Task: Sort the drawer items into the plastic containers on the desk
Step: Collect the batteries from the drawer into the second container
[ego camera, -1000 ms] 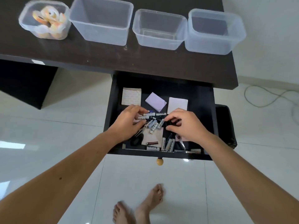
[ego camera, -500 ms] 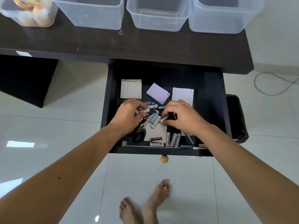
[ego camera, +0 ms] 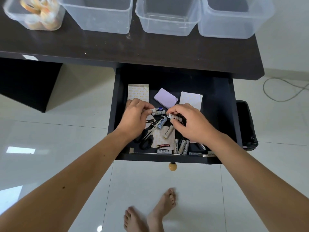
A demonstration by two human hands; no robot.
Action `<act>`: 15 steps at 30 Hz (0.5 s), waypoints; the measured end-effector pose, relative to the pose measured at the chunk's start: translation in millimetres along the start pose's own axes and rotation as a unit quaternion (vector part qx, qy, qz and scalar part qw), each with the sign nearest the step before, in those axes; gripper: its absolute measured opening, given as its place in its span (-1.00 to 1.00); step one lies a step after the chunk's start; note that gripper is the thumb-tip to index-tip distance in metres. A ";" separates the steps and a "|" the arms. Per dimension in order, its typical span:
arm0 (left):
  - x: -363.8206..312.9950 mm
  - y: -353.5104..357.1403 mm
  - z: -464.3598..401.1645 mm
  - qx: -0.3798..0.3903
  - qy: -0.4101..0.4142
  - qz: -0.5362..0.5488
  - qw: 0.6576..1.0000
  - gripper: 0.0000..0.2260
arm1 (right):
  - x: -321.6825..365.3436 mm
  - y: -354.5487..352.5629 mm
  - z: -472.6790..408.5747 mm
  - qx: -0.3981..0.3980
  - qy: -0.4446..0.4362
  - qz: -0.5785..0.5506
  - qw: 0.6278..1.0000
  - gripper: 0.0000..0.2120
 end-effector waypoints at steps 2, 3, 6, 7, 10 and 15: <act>-3.0 -2.5 0.3 0.001 0.000 0.021 1.000 -0.87 | 3.0 3.6 0.9 0.013 0.004 -0.009 1.000 -0.80; -2.9 -2.3 0.1 0.009 -0.008 0.037 0.999 -0.87 | 3.2 5.4 1.2 0.023 0.007 -0.013 1.000 -0.82; -4.1 -1.5 -0.9 0.029 -0.013 0.069 0.997 -0.83 | -1.9 9.9 2.3 0.055 0.019 0.002 0.998 -0.82; -6.6 -2.1 -1.4 0.031 -0.001 0.066 0.997 -0.78 | -3.4 11.6 2.5 0.066 0.018 0.011 0.998 -0.82; -13.2 -2.5 -3.6 0.039 0.037 0.039 0.998 -0.64 | -7.4 20.0 1.3 0.104 0.012 0.039 0.994 -0.82; -19.4 3.1 -3.8 0.058 0.052 0.037 0.996 -0.81 | -13.7 28.5 -6.4 0.123 0.008 0.071 0.990 -0.74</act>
Point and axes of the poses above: each hand's wrist, its own z-axis away from the middle knuckle, its own y-axis out of the palm, x = y × z, the point moved 10 cm from there along -z, towards the middle knuckle, and after that the axes turned 14 degrees about -z, right-handed, at the moved point
